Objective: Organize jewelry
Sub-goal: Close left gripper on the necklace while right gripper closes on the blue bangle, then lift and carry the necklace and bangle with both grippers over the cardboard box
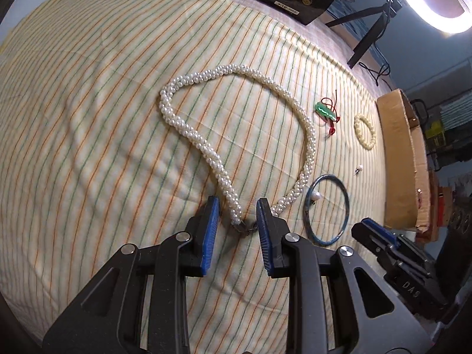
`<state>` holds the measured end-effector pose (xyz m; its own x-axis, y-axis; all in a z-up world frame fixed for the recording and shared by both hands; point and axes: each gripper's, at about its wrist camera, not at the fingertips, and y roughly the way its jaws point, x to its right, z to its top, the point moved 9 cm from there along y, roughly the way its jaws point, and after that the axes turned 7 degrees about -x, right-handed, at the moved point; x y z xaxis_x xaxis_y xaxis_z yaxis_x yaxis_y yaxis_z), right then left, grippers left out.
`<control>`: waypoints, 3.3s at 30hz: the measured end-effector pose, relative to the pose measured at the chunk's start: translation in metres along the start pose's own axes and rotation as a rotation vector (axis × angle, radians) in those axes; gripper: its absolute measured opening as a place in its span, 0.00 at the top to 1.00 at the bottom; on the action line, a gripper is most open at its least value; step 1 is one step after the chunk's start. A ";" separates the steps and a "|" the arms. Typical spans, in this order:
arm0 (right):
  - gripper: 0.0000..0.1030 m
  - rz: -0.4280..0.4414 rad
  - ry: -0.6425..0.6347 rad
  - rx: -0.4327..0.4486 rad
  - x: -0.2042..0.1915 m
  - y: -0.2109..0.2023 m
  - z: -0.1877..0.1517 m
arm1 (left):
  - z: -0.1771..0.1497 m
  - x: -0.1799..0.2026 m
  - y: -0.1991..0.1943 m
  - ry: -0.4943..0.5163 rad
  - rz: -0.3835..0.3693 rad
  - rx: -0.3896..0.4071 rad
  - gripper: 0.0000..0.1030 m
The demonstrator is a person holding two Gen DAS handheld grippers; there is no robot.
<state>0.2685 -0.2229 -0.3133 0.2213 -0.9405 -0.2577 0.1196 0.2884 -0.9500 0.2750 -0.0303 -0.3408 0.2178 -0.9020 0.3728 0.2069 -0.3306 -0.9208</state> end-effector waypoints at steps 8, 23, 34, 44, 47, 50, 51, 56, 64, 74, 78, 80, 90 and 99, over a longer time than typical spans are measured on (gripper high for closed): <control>0.71 0.016 0.029 0.003 -0.003 0.010 0.008 | 0.004 0.003 0.006 0.031 0.077 0.063 0.82; 0.98 0.011 -0.003 0.009 -0.014 0.017 0.015 | 0.010 -0.013 -0.010 -0.041 -0.057 0.070 0.94; 0.99 0.189 0.042 0.063 -0.042 -0.005 0.015 | 0.016 -0.011 -0.061 -0.039 -0.152 0.143 0.94; 0.99 0.178 -0.045 0.127 -0.068 -0.043 0.020 | 0.025 0.005 -0.098 -0.015 -0.214 0.188 0.94; 0.99 0.168 -0.056 0.160 -0.066 -0.061 0.020 | 0.026 0.010 -0.112 -0.011 -0.239 0.203 0.94; 0.99 0.171 -0.049 0.196 -0.058 -0.081 0.019 | 0.027 0.017 -0.126 0.009 -0.256 0.220 0.94; 0.99 0.173 -0.046 0.208 -0.055 -0.088 0.018 | 0.027 0.019 -0.131 0.015 -0.262 0.226 0.94; 0.99 0.163 -0.043 0.259 -0.041 -0.117 0.014 | 0.026 0.037 -0.154 0.055 -0.285 0.256 0.94; 0.99 0.140 -0.028 0.340 -0.011 -0.165 0.007 | 0.024 0.071 -0.174 0.122 -0.297 0.275 0.94; 0.99 0.061 0.013 0.402 0.044 -0.201 -0.001 | 0.024 0.126 -0.174 0.219 -0.291 0.262 0.94; 0.99 0.040 0.036 0.411 0.066 -0.207 0.001 | 0.026 0.156 -0.172 0.282 -0.268 0.263 0.94; 0.99 0.027 0.046 0.416 0.078 -0.211 0.000 | 0.029 0.171 -0.170 0.310 -0.256 0.264 0.94; 0.99 -0.008 0.100 0.435 0.127 -0.220 0.001 | 0.045 0.259 -0.165 0.459 -0.223 0.288 0.94; 0.99 -0.024 0.141 0.447 0.165 -0.223 0.010 | 0.059 0.319 -0.144 0.511 -0.247 0.275 0.94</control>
<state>0.2885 -0.4410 -0.1419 0.0832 -0.9542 -0.2874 0.5355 0.2860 -0.7946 0.3705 -0.2539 -0.0826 -0.3374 -0.8492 0.4062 0.4457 -0.5242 -0.7256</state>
